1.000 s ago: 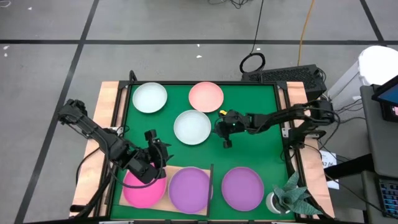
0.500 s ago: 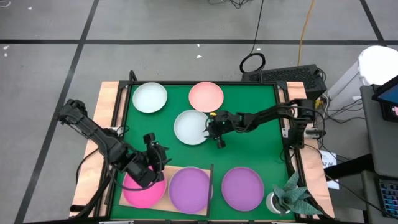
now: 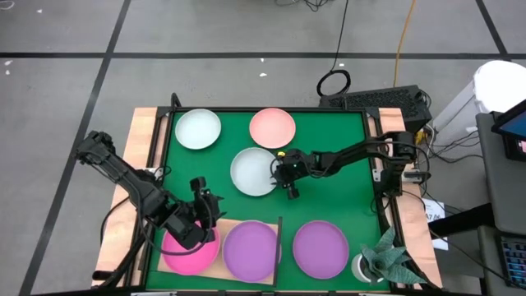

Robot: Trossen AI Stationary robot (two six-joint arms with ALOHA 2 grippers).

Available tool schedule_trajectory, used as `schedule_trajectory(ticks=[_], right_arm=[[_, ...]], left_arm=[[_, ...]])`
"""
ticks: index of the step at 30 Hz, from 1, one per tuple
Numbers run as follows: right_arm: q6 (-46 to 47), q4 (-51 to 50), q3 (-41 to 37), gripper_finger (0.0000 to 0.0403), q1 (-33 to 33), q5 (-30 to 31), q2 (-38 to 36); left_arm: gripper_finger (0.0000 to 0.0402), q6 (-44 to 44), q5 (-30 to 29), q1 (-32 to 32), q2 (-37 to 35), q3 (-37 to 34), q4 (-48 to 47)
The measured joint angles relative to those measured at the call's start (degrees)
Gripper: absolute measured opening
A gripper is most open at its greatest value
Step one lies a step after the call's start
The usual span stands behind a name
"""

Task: Place and stack plates onto a shelf
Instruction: Stack the bottom white plate on top of the pink plate on the shelf

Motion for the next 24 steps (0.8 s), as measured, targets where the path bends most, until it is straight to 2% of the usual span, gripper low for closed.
schedule_trajectory(ticks=[9,20,24], right_arm=[[-0.2,-2.7,0.0,0.0133,1.5,0.0,-2.6],[-0.1,-7.7,0.0,0.0127,1.6,-0.1,-2.6],[-0.1,-7.5,0.0,0.0127,2.1,0.0,-5.4]], left_arm=[[0.0200,1.6,0.0,0.0,0.0,0.0,0.6],[0.0200,1.6,0.0,0.0,0.0,0.0,0.6],[0.0200,1.6,0.0,0.0,0.0,0.0,0.6]])
